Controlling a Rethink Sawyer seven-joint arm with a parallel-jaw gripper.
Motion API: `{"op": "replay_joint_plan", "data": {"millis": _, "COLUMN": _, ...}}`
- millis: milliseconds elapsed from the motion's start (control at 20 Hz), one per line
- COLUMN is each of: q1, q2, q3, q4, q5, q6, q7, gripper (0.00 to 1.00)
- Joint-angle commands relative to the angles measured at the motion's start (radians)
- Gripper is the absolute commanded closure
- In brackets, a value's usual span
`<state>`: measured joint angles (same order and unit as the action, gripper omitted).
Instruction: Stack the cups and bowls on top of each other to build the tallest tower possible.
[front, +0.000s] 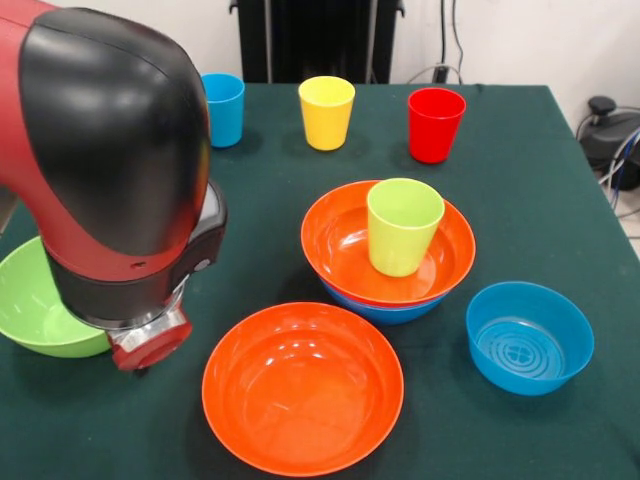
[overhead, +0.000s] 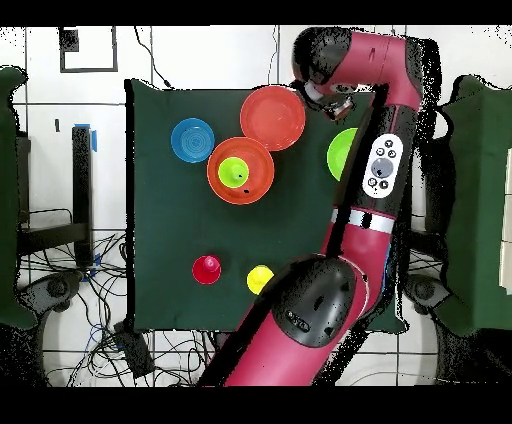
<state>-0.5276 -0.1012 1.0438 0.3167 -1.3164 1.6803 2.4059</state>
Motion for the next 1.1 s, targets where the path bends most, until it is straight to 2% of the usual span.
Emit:
{"op": "replay_joint_plan", "data": {"millis": 50, "q1": -0.014, "q2": 0.031, "q3": -0.138, "q4": 0.147, "q5": 0.052, "q6": -0.046, "q7": -0.077, "gripper": 0.00}}
{"op": "replay_joint_plan", "data": {"millis": 200, "q1": -0.016, "q2": 0.034, "q3": -0.161, "q4": 0.156, "q5": 0.073, "q6": -0.072, "q7": -0.069, "gripper": 0.00}}
{"op": "replay_joint_plan", "data": {"millis": 550, "q1": 0.008, "q2": 0.066, "q3": -0.179, "q4": 0.093, "q5": 0.048, "q6": -0.096, "q7": -0.091, "gripper": 0.00}}
{"op": "replay_joint_plan", "data": {"millis": 1100, "q1": 0.023, "q2": 0.078, "q3": -0.213, "q4": 0.072, "q5": 0.039, "q6": -0.126, "q7": -0.086, "gripper": 0.00}}
